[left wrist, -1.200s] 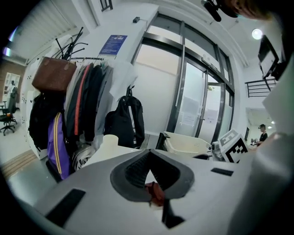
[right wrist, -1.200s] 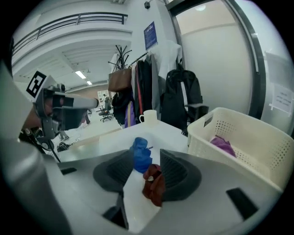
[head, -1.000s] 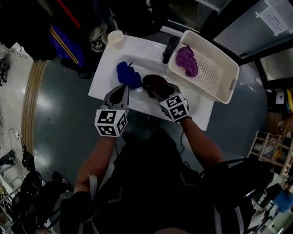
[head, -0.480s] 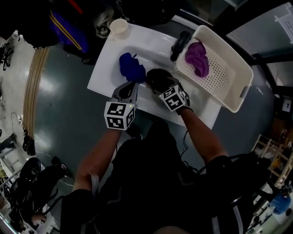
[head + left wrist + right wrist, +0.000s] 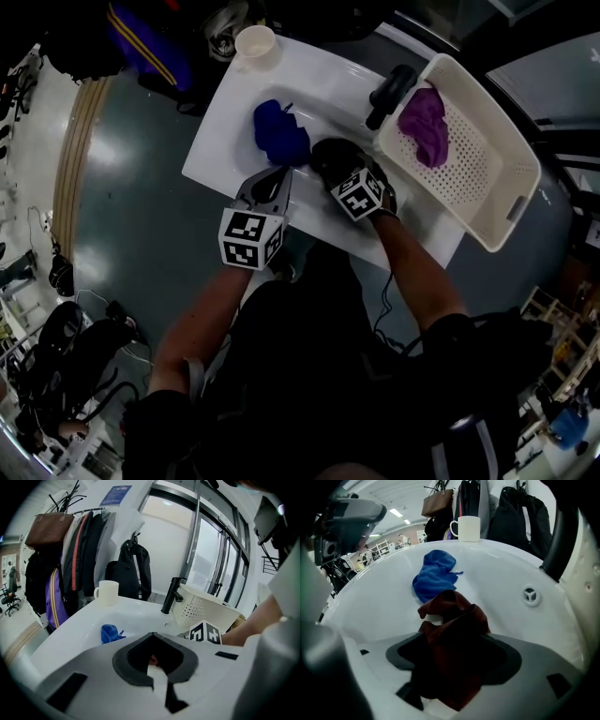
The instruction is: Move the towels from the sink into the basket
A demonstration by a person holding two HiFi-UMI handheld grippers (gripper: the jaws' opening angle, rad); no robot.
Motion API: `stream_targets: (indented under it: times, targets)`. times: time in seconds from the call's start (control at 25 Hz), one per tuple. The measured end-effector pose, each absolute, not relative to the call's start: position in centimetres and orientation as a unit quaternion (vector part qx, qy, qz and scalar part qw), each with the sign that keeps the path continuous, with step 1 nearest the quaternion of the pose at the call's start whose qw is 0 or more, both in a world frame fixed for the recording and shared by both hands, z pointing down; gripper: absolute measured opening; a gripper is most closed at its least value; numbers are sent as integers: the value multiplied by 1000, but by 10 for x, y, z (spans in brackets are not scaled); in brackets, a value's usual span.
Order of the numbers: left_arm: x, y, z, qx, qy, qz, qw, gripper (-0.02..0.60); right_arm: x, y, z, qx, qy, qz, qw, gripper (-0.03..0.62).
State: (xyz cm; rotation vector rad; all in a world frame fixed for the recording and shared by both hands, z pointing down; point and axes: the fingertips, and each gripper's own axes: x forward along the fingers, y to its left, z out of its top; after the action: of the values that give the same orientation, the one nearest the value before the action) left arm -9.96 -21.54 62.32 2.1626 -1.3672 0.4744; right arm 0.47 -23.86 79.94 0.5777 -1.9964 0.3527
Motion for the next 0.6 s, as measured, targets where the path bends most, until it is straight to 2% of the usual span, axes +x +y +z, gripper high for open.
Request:
stream_targets:
  times: [0.2, 0.36, 0.48, 0.6]
  targets:
    - [-101, -215, 623, 801, -507, 173, 269, 5, 3, -241, 814, 228, -825, 183, 484, 351]
    - [-103, -214, 620, 800, -509, 170, 270, 5, 2, -238, 815, 226, -827, 213, 469, 293]
    - [-105, -211, 613, 802, -509, 165, 266, 5, -1, -234, 814, 224, -825, 206, 476, 175]
    - [-107, -206, 609, 804, -508, 165, 262, 5, 0, -229, 815, 229, -820, 210, 482, 150]
